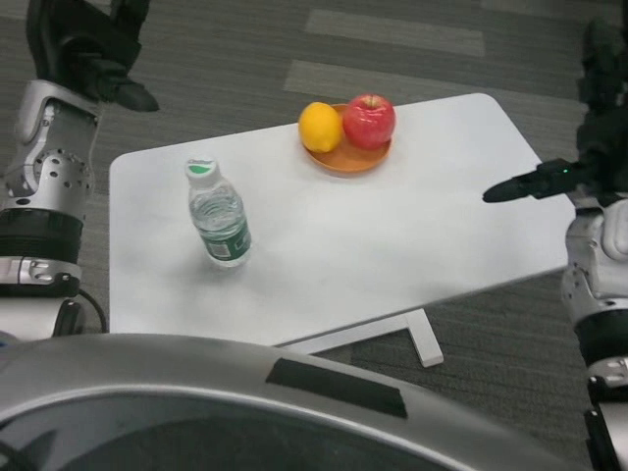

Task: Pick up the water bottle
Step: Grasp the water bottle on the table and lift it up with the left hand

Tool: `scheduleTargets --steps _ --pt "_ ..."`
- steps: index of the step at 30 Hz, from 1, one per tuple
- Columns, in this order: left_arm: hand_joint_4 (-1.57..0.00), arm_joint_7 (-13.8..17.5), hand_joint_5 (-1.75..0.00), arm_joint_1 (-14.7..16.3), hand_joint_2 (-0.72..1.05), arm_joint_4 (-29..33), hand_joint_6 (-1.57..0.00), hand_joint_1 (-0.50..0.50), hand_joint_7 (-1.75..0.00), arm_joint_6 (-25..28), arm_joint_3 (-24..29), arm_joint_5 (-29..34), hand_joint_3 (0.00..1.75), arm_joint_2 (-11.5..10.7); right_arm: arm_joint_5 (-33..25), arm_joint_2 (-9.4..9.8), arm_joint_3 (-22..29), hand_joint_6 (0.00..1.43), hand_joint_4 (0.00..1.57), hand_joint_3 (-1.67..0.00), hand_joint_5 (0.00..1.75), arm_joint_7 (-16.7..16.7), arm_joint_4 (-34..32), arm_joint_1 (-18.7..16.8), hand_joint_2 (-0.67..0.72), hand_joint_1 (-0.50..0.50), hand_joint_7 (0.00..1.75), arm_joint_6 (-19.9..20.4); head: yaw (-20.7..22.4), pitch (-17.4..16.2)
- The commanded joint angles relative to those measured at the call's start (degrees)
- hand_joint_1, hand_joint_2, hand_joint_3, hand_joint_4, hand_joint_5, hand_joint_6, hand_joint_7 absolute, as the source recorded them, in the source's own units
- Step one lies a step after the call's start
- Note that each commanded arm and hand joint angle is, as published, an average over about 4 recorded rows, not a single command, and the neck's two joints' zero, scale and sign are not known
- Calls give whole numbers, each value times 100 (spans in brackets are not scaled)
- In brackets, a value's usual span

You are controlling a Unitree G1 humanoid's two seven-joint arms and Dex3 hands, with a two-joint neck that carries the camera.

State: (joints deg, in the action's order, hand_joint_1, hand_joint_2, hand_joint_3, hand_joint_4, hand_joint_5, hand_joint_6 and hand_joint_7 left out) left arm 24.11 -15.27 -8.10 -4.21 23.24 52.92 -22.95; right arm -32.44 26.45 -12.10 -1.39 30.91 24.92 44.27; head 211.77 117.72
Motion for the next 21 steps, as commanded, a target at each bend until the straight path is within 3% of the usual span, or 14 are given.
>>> scheduleTargets --steps 1,7,10,15,21 --pt "0 98 0 149 -4 256 0 -50 -14 348 521 104 2 25 -52 100 30 0 0 0 0 33 -6 83 28 -50 7 29 171 29" --pt "0 133 0 411 14 467 0 -50 -14 790 1112 183 2 63 -52 115 1 0 0 0 0 33 3 83 28 -50 7 29 214 73" --pt "0 137 0 521 25 529 0 -50 -14 852 1191 170 4 72 -52 115 -12 0 0 0 0 33 3 83 28 -50 7 29 222 87" --pt "0 153 0 754 25 678 0 -50 -14 955 1220 161 9 100 -52 104 -47 0 0 0 0 33 3 83 28 -50 7 29 267 123" --pt "0 201 0 1006 43 812 0 -50 -14 1069 1255 -36 9 206 -52 71 -73 0 0 0 0 33 -26 43 28 -50 7 29 241 117"
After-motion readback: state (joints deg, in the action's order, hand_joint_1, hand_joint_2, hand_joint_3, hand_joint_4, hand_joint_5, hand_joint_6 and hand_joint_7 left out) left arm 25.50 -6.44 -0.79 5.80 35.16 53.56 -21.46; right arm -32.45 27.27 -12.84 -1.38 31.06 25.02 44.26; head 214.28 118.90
